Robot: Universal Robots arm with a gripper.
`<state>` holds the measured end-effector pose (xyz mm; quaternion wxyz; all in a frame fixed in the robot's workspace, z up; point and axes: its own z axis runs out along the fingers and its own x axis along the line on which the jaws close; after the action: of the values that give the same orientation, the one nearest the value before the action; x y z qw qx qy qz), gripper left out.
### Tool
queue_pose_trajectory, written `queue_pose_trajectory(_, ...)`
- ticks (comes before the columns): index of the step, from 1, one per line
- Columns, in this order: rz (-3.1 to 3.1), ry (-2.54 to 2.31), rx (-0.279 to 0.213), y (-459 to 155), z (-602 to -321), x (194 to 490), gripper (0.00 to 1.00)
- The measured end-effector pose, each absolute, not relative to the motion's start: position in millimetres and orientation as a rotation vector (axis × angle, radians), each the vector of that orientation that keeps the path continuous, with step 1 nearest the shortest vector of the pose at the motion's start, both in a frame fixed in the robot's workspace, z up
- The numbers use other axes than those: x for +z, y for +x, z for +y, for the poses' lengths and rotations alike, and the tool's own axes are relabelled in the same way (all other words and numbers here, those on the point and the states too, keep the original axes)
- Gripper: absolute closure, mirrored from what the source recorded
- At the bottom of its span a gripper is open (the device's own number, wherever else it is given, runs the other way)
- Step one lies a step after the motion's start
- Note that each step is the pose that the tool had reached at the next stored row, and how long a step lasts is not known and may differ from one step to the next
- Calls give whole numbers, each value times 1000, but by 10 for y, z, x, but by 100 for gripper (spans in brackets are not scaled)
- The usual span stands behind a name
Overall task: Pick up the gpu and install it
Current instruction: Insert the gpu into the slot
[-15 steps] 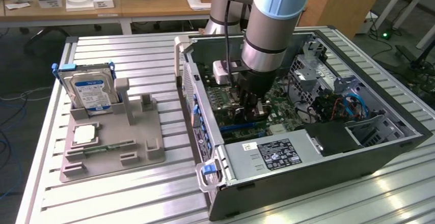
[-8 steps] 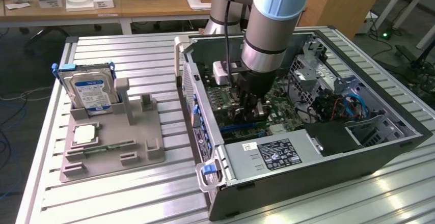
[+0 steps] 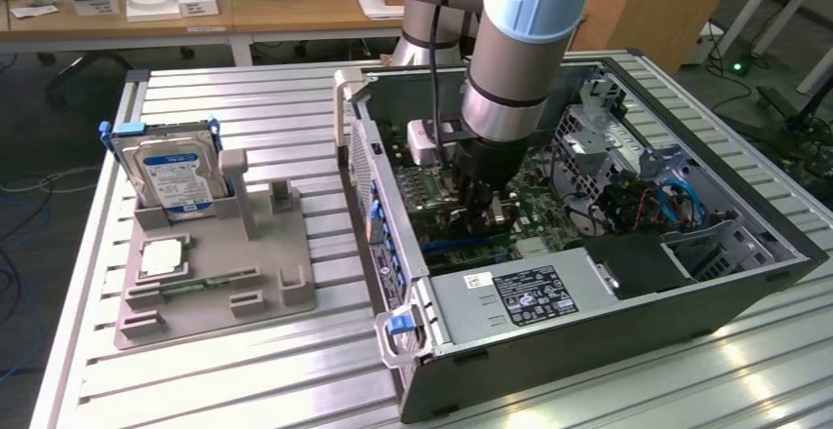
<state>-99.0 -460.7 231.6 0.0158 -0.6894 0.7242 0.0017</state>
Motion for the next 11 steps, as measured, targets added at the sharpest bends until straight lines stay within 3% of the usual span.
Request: queue_pose_trajectory(11, 2253, -2144, 5, -990, -4607, 2308, 72)
